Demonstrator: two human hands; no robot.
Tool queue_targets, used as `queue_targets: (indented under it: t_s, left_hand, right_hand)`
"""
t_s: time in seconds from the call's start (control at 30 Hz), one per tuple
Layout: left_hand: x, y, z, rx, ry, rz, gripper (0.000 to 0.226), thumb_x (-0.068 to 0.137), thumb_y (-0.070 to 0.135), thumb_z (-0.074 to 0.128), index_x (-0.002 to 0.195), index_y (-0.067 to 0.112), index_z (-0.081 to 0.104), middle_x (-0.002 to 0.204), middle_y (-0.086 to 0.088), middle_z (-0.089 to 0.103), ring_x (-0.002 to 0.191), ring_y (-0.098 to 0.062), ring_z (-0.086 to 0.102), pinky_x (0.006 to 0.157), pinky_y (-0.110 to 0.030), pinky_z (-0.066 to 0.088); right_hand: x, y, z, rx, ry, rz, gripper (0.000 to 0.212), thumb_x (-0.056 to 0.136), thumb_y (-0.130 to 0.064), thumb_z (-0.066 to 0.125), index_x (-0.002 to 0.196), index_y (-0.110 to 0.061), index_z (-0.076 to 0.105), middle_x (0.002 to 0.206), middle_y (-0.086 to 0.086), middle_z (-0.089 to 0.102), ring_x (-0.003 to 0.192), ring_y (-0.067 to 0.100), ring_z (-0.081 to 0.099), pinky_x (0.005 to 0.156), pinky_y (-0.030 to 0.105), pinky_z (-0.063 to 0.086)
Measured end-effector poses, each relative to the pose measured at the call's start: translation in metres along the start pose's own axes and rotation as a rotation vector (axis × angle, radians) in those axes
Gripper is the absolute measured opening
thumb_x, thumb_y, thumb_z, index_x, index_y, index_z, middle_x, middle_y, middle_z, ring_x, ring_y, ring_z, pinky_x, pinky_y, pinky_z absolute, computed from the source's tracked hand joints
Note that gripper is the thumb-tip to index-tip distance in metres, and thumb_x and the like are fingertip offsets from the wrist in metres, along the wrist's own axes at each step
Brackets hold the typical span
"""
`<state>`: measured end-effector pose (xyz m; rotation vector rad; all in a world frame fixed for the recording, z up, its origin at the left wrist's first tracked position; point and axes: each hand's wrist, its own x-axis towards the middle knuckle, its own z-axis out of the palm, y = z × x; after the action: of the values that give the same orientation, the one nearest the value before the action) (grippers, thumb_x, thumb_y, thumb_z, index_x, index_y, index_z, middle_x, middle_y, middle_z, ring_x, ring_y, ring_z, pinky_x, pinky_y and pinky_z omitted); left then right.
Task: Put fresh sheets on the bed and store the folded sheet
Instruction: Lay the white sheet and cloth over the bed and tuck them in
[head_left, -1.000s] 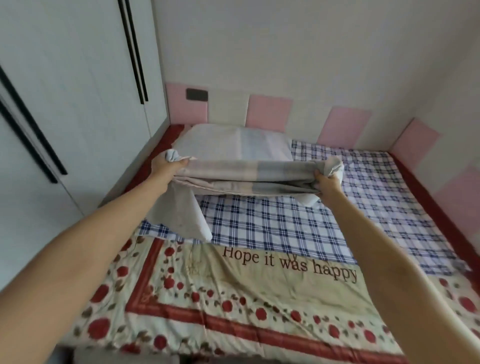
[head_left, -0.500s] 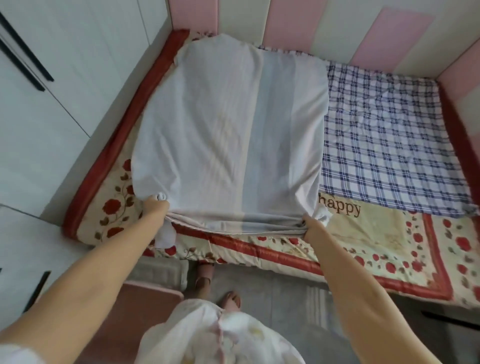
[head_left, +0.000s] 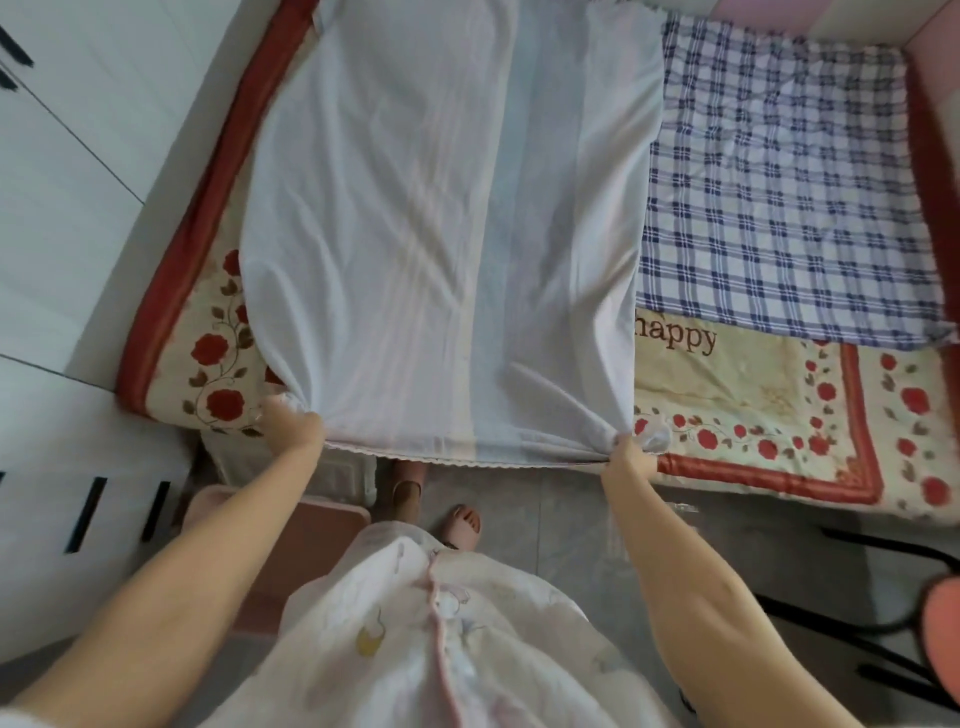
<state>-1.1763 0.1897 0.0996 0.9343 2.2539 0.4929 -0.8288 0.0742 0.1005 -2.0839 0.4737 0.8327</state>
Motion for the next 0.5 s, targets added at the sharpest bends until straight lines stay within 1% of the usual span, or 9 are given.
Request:
queue_targets:
  t_s: [0.07, 0.13, 0.2, 0.23, 0.27, 0.3, 0.37, 0.43, 0.5]
  left_hand:
    - [-0.005, -0.006, 0.000, -0.015, -0.014, 0.005, 0.038, 0.084, -0.007, 0.047, 0.121, 0.001, 0.044, 0.124, -0.019, 0.053, 0.109, -0.036, 0.055, 0.089, -0.045, 0.048]
    - [-0.006, -0.015, -0.002, -0.028, 0.053, -0.078, 0.043, 0.085, 0.000, 0.052, 0.126, 0.003, 0.042, 0.126, -0.019, 0.054, 0.110, -0.037, 0.055, 0.091, -0.045, 0.049]
    - [-0.009, -0.025, -0.004, -0.002, 0.098, -0.233, 0.048, 0.087, 0.001, 0.052, 0.133, 0.003, 0.039, 0.134, -0.021, 0.047, 0.120, -0.037, 0.049, 0.099, -0.044, 0.044]
    - [-0.013, -0.028, -0.007, 0.035, 0.098, -0.294, 0.050, 0.090, 0.001, 0.050, 0.137, 0.002, 0.035, 0.140, -0.022, 0.040, 0.128, -0.037, 0.041, 0.105, -0.042, 0.037]
    - [-0.017, -0.030, -0.012, 0.095, 0.073, -0.327, 0.050, 0.093, 0.002, 0.046, 0.140, 0.000, 0.030, 0.145, -0.022, 0.033, 0.134, -0.036, 0.032, 0.109, -0.041, 0.029]
    - [-0.019, -0.032, -0.015, 0.161, 0.031, -0.345, 0.050, 0.095, 0.005, 0.043, 0.142, -0.003, 0.025, 0.147, -0.022, 0.028, 0.136, -0.036, 0.027, 0.111, -0.042, 0.024]
    - [-0.014, -0.040, -0.015, 0.309, -0.081, -0.342, 0.063, 0.093, 0.019, 0.049, 0.144, -0.005, 0.020, 0.150, -0.026, 0.021, 0.137, -0.042, 0.022, 0.112, -0.051, 0.019]
    - [-0.006, -0.041, -0.009, 0.439, -0.231, -0.330, 0.081, 0.087, 0.027, 0.057, 0.147, -0.004, 0.012, 0.152, -0.027, 0.013, 0.139, -0.045, 0.016, 0.113, -0.054, 0.016]
    - [-0.006, -0.027, 0.006, 0.343, -0.256, -0.239, 0.078, 0.084, 0.023, 0.061, 0.146, 0.002, 0.018, 0.150, -0.024, 0.020, 0.136, -0.042, 0.025, 0.110, -0.049, 0.025]
  right_hand:
    - [0.004, 0.017, -0.018, -0.218, 0.021, -0.011, 0.045, 0.094, -0.027, 0.051, 0.133, -0.007, 0.046, 0.116, 0.011, 0.055, 0.095, 0.025, 0.052, 0.070, 0.021, 0.042]
    - [0.010, 0.035, -0.037, -0.556, -0.059, -0.121, 0.039, 0.098, -0.020, 0.038, 0.132, -0.004, 0.046, 0.128, 0.014, 0.053, 0.104, 0.029, 0.052, 0.060, 0.016, 0.038]
    - [0.016, 0.046, -0.041, -0.704, -0.101, -0.078, 0.039, 0.097, -0.021, 0.040, 0.133, -0.007, 0.047, 0.133, 0.010, 0.050, 0.118, 0.026, 0.050, 0.075, 0.017, 0.044]
    - [0.021, 0.052, -0.049, -0.868, -0.054, -0.098, 0.040, 0.095, -0.022, 0.046, 0.133, -0.010, 0.049, 0.134, 0.006, 0.050, 0.119, 0.023, 0.050, 0.086, 0.019, 0.046]
    - [0.034, 0.059, -0.049, -1.028, -0.093, -0.216, 0.038, 0.093, -0.022, 0.051, 0.130, -0.013, 0.052, 0.131, 0.002, 0.051, 0.116, 0.020, 0.052, 0.091, 0.020, 0.046]
    - [0.036, 0.061, -0.052, -1.022, -0.013, -0.214, 0.034, 0.092, -0.019, 0.051, 0.126, -0.013, 0.054, 0.126, 0.000, 0.052, 0.110, 0.017, 0.053, 0.089, 0.014, 0.046]
    - [0.028, 0.049, -0.045, -0.721, 0.057, -0.183, 0.025, 0.094, -0.013, 0.047, 0.118, -0.011, 0.053, 0.117, 0.002, 0.053, 0.104, 0.015, 0.052, 0.077, 0.003, 0.043]
    - [0.007, 0.034, -0.033, -0.539, 0.135, -0.309, 0.031, 0.095, -0.006, 0.042, 0.124, -0.009, 0.049, 0.123, 0.005, 0.051, 0.115, 0.018, 0.050, 0.089, 0.012, 0.041]
    - [-0.021, 0.017, -0.010, -0.272, 0.082, -0.322, 0.029, 0.093, 0.001, 0.039, 0.117, -0.006, 0.053, 0.126, 0.012, 0.051, 0.121, 0.027, 0.051, 0.092, 0.023, 0.043]
